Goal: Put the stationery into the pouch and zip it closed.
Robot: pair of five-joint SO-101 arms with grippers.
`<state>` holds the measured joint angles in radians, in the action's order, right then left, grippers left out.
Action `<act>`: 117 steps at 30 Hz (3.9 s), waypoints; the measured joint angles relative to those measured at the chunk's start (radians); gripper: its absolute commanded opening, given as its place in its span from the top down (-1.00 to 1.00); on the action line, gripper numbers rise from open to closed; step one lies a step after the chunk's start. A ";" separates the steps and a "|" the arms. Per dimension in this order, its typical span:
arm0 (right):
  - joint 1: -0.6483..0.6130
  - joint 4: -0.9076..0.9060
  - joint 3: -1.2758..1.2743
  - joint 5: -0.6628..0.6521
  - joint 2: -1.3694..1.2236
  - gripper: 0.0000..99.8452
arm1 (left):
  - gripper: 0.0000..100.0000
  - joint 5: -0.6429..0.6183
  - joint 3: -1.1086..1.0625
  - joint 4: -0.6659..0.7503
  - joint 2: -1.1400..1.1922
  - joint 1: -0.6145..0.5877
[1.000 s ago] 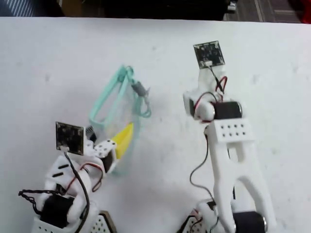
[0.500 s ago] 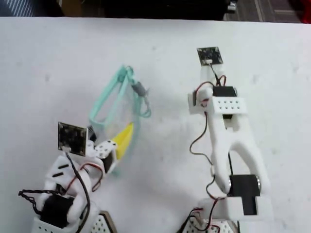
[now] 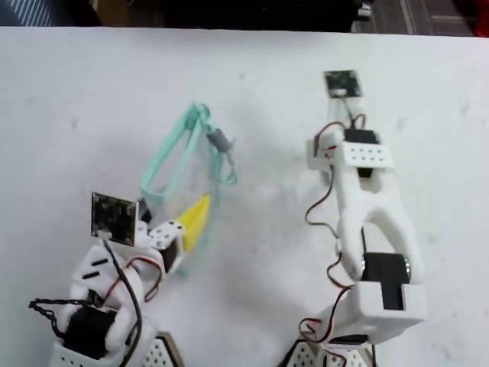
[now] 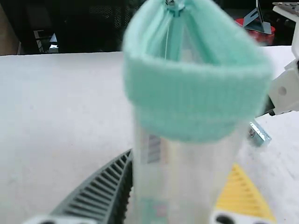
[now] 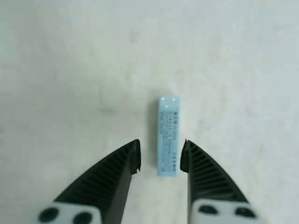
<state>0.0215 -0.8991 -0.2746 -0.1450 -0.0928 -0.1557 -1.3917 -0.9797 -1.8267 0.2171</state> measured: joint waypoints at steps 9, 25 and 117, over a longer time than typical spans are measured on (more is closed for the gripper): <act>0.011 0.002 0.173 0.000 -0.235 0.57 | 0.49 0.002 0.000 0.000 0.000 0.000; 0.002 -0.135 0.486 0.000 -0.528 0.94 | 0.49 0.008 0.000 0.000 0.000 0.000; -0.858 -0.543 0.891 0.000 0.361 0.97 | 0.56 0.055 -0.012 0.002 -0.002 0.043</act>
<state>-0.8362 -1.4423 0.6168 -0.1450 0.2677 -0.1005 -1.4039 -0.9782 -1.8282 0.2601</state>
